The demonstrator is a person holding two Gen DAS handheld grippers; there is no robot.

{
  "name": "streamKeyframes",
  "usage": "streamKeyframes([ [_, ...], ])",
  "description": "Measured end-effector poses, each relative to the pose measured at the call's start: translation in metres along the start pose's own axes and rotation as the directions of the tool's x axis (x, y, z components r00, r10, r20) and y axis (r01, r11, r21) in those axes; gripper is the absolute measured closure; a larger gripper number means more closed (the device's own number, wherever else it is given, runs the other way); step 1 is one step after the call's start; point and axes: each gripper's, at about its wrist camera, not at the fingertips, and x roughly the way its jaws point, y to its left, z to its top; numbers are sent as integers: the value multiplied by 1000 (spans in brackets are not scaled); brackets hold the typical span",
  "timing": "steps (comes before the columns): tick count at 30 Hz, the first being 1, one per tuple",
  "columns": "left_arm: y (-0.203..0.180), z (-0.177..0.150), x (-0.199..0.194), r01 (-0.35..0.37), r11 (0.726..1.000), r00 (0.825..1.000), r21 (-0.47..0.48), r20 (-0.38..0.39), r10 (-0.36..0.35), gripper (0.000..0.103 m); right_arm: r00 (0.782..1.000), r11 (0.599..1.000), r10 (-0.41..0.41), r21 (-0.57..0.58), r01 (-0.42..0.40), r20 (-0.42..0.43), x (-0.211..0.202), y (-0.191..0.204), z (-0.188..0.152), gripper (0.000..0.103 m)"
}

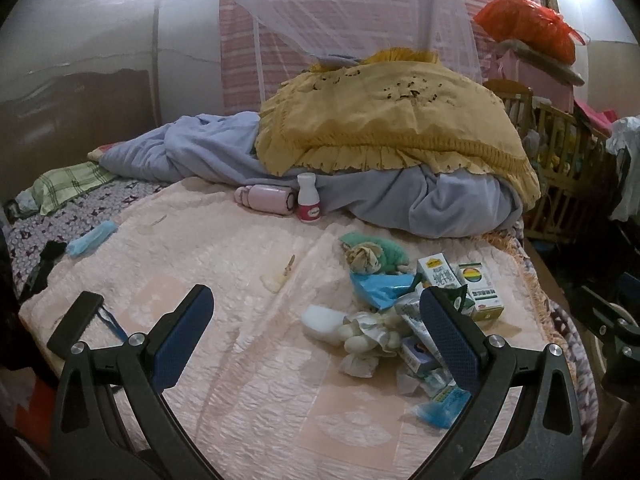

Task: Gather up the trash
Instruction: 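Move both tools over the pile of trash on the bed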

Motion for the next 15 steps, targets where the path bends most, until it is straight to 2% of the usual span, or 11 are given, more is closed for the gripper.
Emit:
streamKeyframes([
  [15,-5,-1,-3,28,999,1000,-20,-6,-28,1,1000,1000,-13,-2,13,23,-3,-4,1,0],
])
